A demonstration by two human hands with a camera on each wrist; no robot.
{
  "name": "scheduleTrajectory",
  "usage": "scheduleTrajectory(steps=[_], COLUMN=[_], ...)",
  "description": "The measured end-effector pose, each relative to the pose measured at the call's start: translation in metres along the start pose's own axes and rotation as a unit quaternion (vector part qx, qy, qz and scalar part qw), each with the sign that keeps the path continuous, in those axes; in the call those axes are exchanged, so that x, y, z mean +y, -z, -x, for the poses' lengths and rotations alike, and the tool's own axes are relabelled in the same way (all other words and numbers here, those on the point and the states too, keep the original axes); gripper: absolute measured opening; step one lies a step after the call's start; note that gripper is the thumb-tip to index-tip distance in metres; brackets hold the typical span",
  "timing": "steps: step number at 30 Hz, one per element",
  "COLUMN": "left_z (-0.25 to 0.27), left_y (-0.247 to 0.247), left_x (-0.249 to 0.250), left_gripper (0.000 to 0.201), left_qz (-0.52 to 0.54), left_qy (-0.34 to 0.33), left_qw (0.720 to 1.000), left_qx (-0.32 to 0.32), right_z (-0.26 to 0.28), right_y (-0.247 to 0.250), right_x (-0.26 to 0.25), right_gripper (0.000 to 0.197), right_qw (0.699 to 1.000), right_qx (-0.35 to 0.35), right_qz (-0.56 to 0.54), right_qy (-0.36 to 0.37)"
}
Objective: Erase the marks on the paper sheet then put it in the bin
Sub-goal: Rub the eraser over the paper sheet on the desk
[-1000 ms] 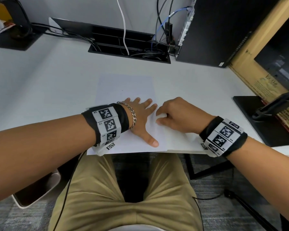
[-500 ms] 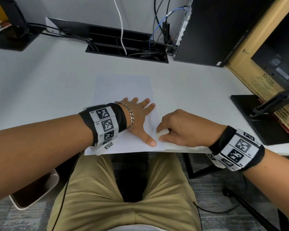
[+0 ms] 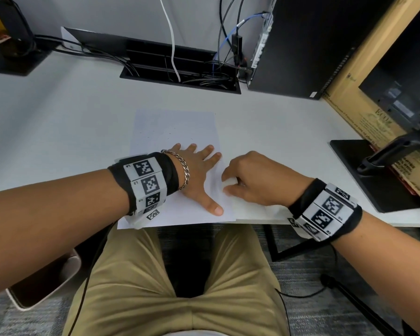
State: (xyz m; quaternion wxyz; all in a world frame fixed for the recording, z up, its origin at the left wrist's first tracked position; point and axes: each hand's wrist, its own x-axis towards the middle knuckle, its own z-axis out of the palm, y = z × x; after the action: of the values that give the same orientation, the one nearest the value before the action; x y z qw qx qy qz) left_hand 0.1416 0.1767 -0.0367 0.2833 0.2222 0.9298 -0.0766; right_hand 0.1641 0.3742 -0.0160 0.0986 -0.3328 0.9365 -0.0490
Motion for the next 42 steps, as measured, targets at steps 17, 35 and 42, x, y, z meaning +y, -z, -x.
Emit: scheduleTrajectory(steps=[17, 35, 42], left_z=[0.015, 0.010, 0.013], left_y=[0.015, 0.015, 0.015], left_x=[-0.038, -0.034, -0.033], left_gripper=[0.125, 0.129, 0.128], left_qz=[-0.028, -0.071, -0.075], left_qy=[-0.103, -0.090, -0.090], left_qw=[0.993, 0.991, 0.991], left_qx=[-0.055, -0.066, -0.062], right_z=[0.011, 0.016, 0.014], right_y=[0.004, -0.011, -0.016], right_x=[0.004, -0.023, -0.037], right_gripper=[0.030, 0.033, 0.032], right_qw=[0.999, 0.999, 0.998], right_qx=[-0.022, -0.030, -0.020], right_qz=[-0.031, 0.015, 0.025], right_qy=[0.002, 0.039, 0.056])
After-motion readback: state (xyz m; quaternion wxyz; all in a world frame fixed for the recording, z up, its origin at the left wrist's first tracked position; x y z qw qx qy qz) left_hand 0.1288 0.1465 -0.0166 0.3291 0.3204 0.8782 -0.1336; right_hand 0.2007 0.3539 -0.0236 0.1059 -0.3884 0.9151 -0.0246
